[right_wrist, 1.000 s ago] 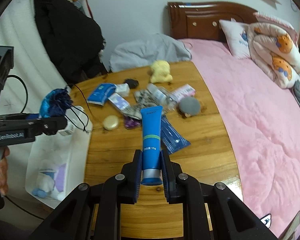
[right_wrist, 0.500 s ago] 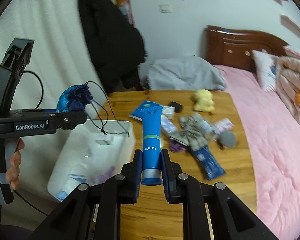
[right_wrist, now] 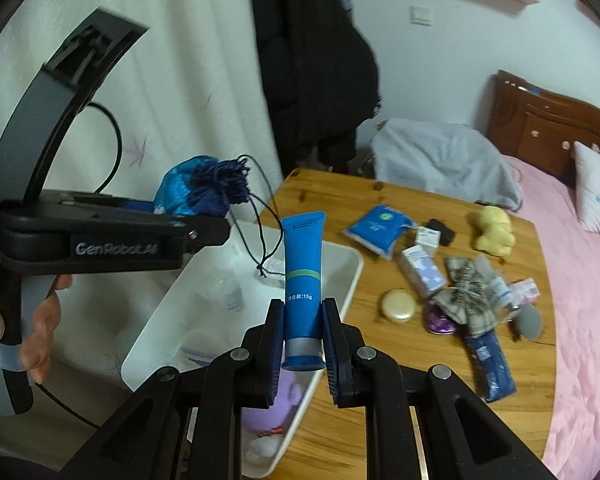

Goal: Organize objects
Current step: 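Carry the pouch and the tube up and over the white tray with both tools, then lower the pouch and tube into the tray and open both tools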

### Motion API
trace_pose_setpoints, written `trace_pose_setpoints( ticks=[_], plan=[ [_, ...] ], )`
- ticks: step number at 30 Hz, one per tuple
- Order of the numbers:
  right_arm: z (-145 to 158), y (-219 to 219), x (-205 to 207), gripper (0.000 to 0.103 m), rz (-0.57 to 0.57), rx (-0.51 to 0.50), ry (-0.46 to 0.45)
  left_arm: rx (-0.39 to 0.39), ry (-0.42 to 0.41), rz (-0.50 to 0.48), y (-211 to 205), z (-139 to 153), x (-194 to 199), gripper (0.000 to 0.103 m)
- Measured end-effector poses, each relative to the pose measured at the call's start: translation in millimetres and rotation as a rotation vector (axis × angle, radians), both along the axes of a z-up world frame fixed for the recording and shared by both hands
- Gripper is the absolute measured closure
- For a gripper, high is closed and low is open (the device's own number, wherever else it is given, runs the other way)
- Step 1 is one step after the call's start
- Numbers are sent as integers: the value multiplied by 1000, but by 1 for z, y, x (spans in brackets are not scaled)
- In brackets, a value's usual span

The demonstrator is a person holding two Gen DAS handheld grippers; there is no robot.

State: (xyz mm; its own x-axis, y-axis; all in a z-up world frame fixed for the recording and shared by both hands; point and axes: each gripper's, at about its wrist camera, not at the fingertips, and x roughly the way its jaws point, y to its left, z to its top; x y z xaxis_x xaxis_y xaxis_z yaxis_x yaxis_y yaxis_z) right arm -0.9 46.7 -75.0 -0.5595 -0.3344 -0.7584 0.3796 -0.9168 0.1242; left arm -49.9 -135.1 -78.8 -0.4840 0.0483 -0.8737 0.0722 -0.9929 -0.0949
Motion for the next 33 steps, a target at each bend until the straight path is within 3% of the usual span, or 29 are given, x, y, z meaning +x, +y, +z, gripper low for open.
trace_pose_setpoints(
  ticks=[16, 24, 25, 29, 33],
  plan=[
    [-82, -59, -8, 84, 157, 126, -207, 46, -225, 41, -18, -98, -12, 45],
    [-102, -69, -3, 83, 214, 153, -278, 33, -292, 50, -21, -119, -11, 44],
    [-104, -71, -2, 81, 223, 157, -284, 32, -301, 52, -21, -121, -10, 44],
    [-102, -74, 3, 52, 246, 157, -264, 27, -341, 77, -22, -126, -10, 36],
    [-96, -75, 9, 49, 254, 167, -219, -4, -345, 96, -23, -124, -9, 23]
  ],
)
